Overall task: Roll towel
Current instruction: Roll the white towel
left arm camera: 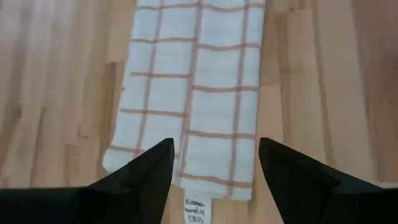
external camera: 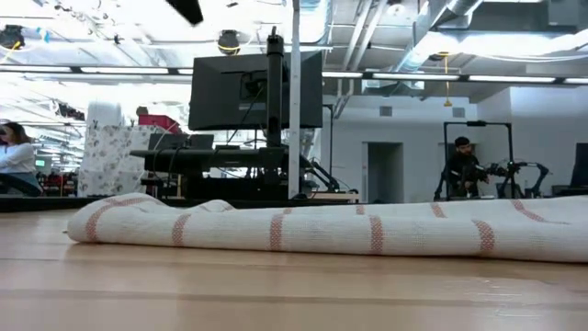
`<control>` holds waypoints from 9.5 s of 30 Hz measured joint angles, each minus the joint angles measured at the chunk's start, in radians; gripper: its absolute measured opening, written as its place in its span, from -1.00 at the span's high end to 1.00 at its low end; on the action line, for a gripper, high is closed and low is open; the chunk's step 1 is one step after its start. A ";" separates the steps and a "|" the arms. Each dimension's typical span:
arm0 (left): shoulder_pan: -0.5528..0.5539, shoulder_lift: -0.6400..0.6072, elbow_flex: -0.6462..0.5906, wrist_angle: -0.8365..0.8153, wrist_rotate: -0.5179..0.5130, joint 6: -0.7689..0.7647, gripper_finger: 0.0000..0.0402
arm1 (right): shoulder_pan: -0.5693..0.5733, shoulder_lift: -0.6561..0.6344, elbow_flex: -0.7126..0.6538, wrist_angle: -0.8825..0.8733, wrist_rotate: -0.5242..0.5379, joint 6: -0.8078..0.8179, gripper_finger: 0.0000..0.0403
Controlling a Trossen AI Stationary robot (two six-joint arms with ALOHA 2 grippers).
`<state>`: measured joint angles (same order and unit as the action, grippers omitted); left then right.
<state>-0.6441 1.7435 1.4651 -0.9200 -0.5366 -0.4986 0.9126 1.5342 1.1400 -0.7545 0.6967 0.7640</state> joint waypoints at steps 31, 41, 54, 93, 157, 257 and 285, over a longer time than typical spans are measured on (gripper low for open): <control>-0.019 0.222 -0.218 0.347 -0.058 -0.015 -0.09 | -0.019 0.313 0.002 0.218 0.013 0.184 0.15; -0.018 0.235 -0.238 0.380 0.007 0.004 -0.09 | -0.034 0.313 0.002 0.213 0.009 0.177 0.15; 0.038 0.235 -0.257 0.367 -0.049 -0.041 -0.09 | -0.070 0.313 0.002 0.209 0.008 0.022 0.15; 0.064 0.238 -0.259 0.392 -0.057 -0.030 0.02 | -0.090 0.464 0.003 0.141 -0.037 0.056 0.22; 0.413 0.176 -0.260 0.420 0.826 0.093 0.92 | -0.281 0.071 -0.574 1.025 -0.747 0.464 0.93; 0.835 -0.124 -0.332 0.243 0.633 0.291 0.62 | -0.995 -0.234 -0.507 0.486 -1.021 -0.271 1.00; 0.839 -0.122 -0.635 0.640 0.575 0.202 0.62 | -1.118 0.291 -0.466 1.210 -1.290 -0.037 1.00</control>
<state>0.1947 1.6211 0.8299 -0.2798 0.0385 -0.2970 -0.2054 1.8248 0.6744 0.4559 -0.5934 0.7275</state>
